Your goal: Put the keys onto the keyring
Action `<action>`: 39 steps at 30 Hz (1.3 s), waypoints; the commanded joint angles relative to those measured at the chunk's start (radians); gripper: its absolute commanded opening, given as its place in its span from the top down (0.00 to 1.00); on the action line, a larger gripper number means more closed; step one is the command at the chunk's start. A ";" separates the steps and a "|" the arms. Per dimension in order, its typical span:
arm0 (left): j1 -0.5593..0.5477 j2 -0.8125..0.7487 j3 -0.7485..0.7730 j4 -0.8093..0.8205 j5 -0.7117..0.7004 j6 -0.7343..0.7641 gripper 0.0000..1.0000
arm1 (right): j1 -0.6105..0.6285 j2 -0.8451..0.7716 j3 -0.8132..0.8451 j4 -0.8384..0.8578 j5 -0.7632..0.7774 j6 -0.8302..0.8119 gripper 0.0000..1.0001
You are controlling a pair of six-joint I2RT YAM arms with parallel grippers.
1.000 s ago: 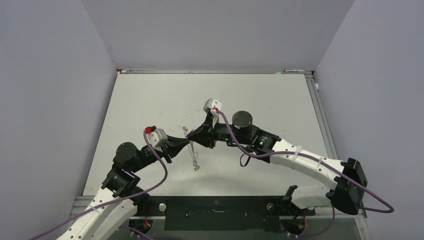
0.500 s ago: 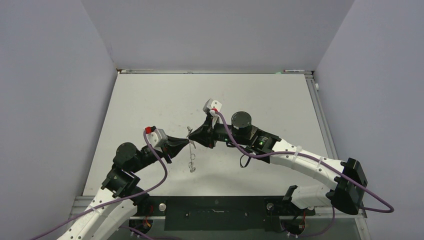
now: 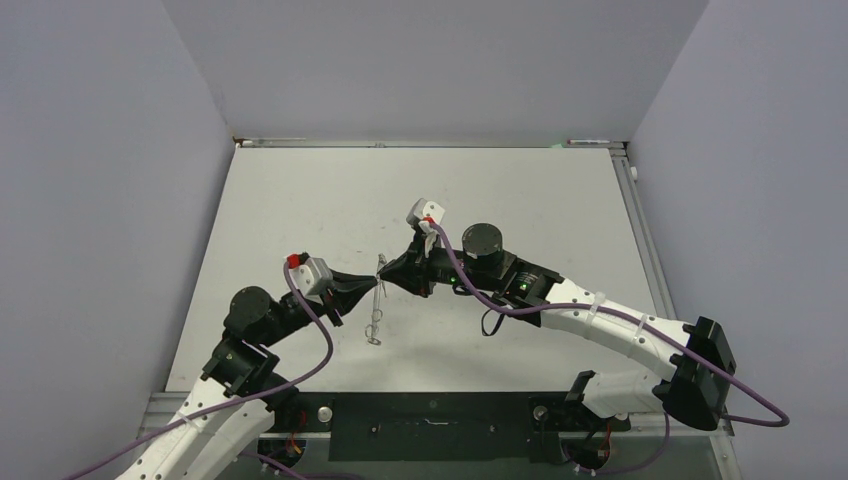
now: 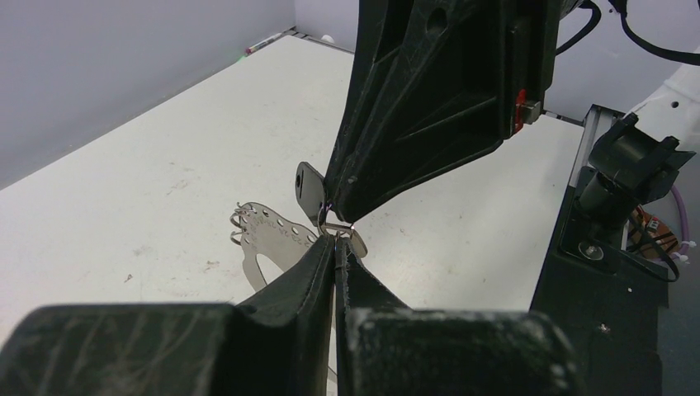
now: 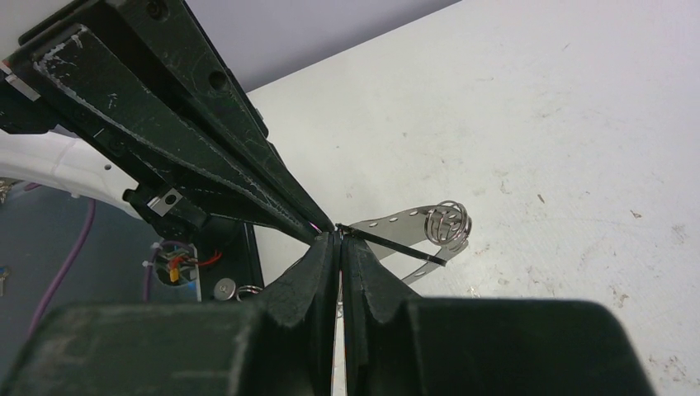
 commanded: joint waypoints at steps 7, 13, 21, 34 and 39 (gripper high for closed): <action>0.005 -0.022 0.009 0.066 -0.021 0.002 1.00 | 0.009 -0.022 0.011 0.075 -0.031 0.024 0.95; 0.005 -0.035 0.009 0.063 -0.043 0.008 1.00 | 0.009 -0.040 -0.009 0.069 -0.012 0.029 0.95; 0.005 -0.057 0.003 0.066 -0.068 0.010 1.00 | 0.009 -0.034 -0.019 0.068 -0.009 0.045 0.95; 0.007 -0.069 0.002 0.066 -0.084 0.011 1.00 | 0.009 -0.070 -0.025 0.095 0.010 0.055 0.95; 0.007 -0.068 0.002 0.066 -0.083 0.011 1.00 | 0.009 -0.100 -0.019 0.120 0.005 0.065 0.95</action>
